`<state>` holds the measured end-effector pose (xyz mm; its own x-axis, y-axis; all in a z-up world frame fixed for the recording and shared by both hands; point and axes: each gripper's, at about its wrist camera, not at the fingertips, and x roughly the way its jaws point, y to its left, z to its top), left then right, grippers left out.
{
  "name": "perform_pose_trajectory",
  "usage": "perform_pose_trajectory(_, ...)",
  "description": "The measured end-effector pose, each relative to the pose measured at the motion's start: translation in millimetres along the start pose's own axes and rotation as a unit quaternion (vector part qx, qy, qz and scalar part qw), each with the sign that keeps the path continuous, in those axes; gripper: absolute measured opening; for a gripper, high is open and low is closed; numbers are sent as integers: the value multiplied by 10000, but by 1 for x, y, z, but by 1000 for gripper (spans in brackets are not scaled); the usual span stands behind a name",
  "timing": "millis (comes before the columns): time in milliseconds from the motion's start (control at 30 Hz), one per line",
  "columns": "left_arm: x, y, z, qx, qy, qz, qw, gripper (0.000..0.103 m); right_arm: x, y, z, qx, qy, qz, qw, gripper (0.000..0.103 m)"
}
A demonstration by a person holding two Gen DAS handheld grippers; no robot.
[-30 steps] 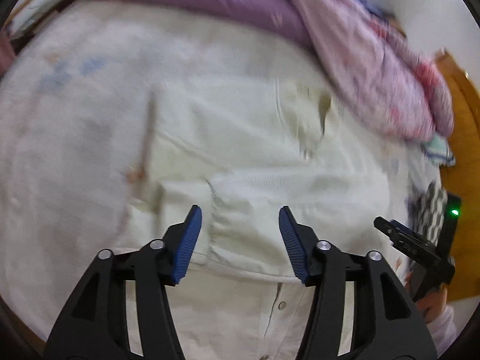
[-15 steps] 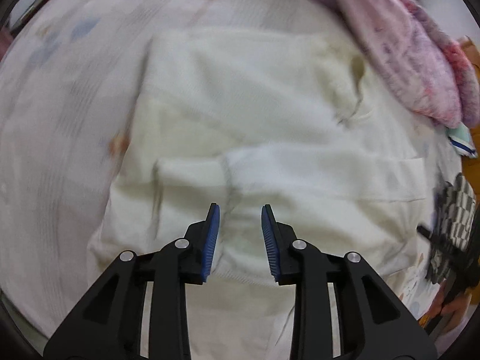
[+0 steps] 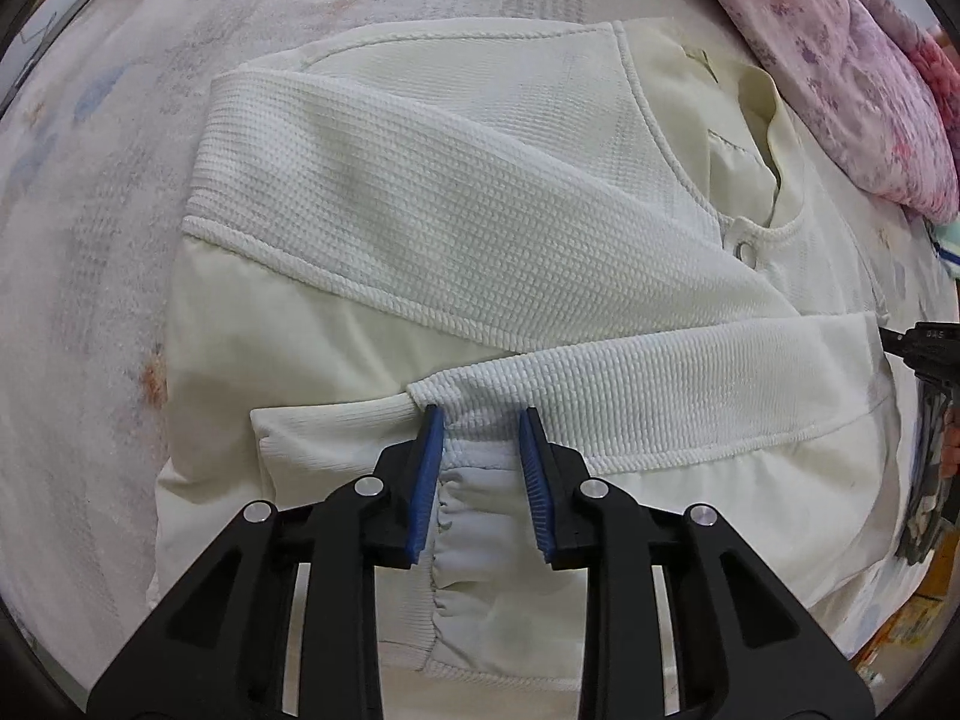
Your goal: Fold large clothes
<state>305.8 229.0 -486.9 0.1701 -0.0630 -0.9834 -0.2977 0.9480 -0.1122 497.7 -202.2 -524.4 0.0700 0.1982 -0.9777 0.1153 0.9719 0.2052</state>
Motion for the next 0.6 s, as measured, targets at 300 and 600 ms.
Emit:
perform_pose_trajectory(300, -21, -16, -23, -64, 371, 37, 9993, 28, -13, -18, -128, -106, 1022, -50, 9947, 0)
perform_pose_trajectory(600, -3, -9, -47, -147, 395, -102, 9991, 28, -30, -51, -154, 521, 996, -368, 9930, 2)
